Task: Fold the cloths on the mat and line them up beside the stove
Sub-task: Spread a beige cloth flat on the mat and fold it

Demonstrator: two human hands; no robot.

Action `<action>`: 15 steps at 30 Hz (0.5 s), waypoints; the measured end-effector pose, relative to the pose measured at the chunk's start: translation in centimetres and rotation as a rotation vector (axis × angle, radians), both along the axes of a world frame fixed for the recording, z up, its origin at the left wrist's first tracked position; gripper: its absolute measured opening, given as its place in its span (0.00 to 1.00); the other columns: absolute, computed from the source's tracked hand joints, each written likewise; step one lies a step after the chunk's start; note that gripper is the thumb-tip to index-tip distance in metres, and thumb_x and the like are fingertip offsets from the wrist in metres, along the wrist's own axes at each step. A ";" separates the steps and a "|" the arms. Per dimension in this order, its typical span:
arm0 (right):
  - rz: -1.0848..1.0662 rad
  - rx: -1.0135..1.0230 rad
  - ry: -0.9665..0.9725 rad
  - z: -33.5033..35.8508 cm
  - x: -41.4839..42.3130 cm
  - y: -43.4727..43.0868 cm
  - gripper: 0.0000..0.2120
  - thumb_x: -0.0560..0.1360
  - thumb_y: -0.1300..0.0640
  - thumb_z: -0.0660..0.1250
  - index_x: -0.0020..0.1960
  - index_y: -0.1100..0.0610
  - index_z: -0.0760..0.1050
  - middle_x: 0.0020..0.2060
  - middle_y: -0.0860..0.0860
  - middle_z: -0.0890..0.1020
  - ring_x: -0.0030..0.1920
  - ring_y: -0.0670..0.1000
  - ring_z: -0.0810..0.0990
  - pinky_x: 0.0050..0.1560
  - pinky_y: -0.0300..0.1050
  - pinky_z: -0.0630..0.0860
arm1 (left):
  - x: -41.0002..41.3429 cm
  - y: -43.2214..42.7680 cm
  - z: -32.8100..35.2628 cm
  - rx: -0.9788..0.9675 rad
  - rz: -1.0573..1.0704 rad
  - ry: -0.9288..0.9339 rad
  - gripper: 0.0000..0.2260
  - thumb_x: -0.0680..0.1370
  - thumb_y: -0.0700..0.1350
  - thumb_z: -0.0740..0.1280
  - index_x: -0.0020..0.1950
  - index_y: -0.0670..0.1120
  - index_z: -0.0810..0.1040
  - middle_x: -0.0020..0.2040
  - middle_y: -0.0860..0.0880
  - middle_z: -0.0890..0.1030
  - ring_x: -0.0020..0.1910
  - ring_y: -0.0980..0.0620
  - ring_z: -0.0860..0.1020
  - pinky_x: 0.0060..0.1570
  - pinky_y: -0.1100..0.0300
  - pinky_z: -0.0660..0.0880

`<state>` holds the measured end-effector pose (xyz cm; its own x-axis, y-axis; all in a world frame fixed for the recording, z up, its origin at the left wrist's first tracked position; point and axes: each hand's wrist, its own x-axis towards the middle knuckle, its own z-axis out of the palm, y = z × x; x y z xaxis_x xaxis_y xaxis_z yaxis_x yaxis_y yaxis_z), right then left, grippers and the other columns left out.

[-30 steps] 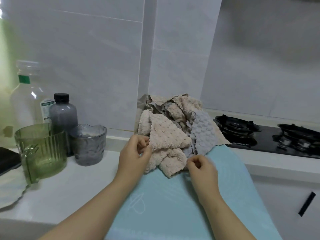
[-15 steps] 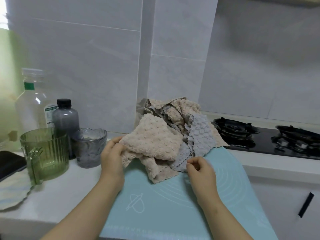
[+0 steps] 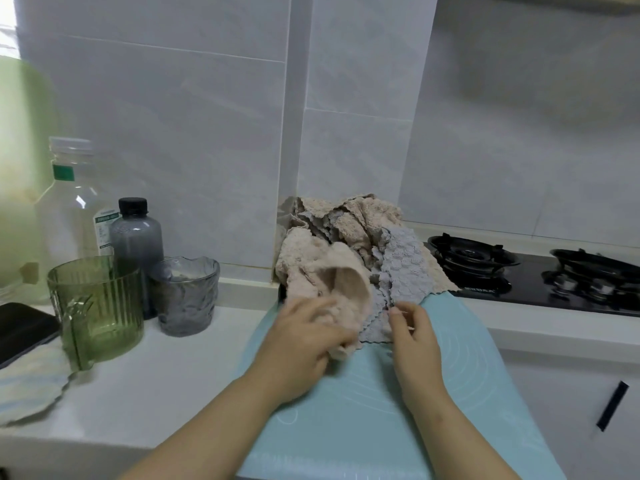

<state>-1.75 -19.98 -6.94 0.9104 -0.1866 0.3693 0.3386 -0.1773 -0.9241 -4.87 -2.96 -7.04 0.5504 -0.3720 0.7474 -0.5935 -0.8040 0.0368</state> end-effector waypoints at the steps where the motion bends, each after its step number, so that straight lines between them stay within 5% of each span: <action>1: -0.026 0.071 0.007 0.0 0.1 -0.1 0.03 0.79 0.53 0.59 0.51 0.46 0.70 0.49 0.46 0.77 0.53 0.54 0.77 0.57 0.55 0.74 | -0.1 -0.6 -0.1 0.091 -0.039 0.057 0.16 0.63 0.43 0.59 0.44 0.53 0.82 0.43 0.53 0.84 0.53 0.54 0.75 0.58 0.59 0.64; 4: 0.017 0.219 0.028 0.3 0.0 -0.2 0.14 0.77 0.47 0.62 0.61 0.44 0.65 0.60 0.49 0.73 0.56 0.52 0.73 0.61 0.53 0.70 | -0.1 -1.2 -0.8 0.125 -0.164 0.218 0.11 0.69 0.47 0.59 0.42 0.50 0.81 0.38 0.53 0.82 0.38 0.53 0.76 0.61 0.60 0.65; 6: 0.108 0.136 0.013 0.3 -0.1 -0.3 0.29 0.71 0.44 0.69 0.69 0.43 0.61 0.62 0.46 0.69 0.57 0.49 0.72 0.61 0.50 0.70 | -0.2 -0.9 -0.6 -0.024 -0.187 0.215 0.09 0.72 0.50 0.60 0.41 0.50 0.79 0.35 0.53 0.81 0.35 0.54 0.74 0.52 0.65 0.69; 8: 0.170 0.016 0.005 0.2 -0.3 -0.1 0.34 0.70 0.52 0.73 0.70 0.41 0.60 0.59 0.42 0.70 0.55 0.47 0.74 0.59 0.46 0.72 | -0.1 -0.5 -0.5 -0.172 -0.103 0.054 0.08 0.73 0.49 0.61 0.41 0.50 0.79 0.34 0.54 0.81 0.36 0.57 0.74 0.42 0.66 0.69; 11: 0.151 -0.141 -0.018 -0.3 0.1 0.0 0.21 0.71 0.64 0.68 0.53 0.39 0.74 0.44 0.37 0.79 0.45 0.46 0.78 0.47 0.43 0.75 | 0.5 0.2 -0.3 -0.355 0.136 -0.027 0.11 0.71 0.51 0.60 0.46 0.50 0.79 0.44 0.55 0.81 0.46 0.58 0.74 0.47 0.62 0.69; 13: 0.073 -0.193 -0.013 -0.2 0.0 -0.1 0.15 0.72 0.64 0.64 0.37 0.45 0.75 0.30 0.39 0.78 0.37 0.46 0.75 0.39 0.42 0.71 | 0.9 0.6 -0.2 -0.456 0.297 0.168 0.18 0.70 0.56 0.61 0.57 0.52 0.76 0.56 0.56 0.77 0.59 0.55 0.70 0.57 0.58 0.67; 15: 0.034 -0.073 0.014 0.3 -0.5 -0.1 0.09 0.75 0.61 0.63 0.36 0.52 0.75 0.30 0.43 0.77 0.36 0.47 0.73 0.38 0.44 0.69 | 1.2 1.3 -0.4 -0.553 0.391 0.397 0.24 0.71 0.56 0.66 0.65 0.52 0.70 0.63 0.55 0.72 0.66 0.51 0.66 0.62 0.57 0.64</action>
<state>-2.24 -20.04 -6.68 0.9207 -0.1286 0.3684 0.3330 -0.2335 -0.9136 -3.70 -1.69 -7.41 0.8297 0.2726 0.4872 -0.1298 -0.7546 0.6432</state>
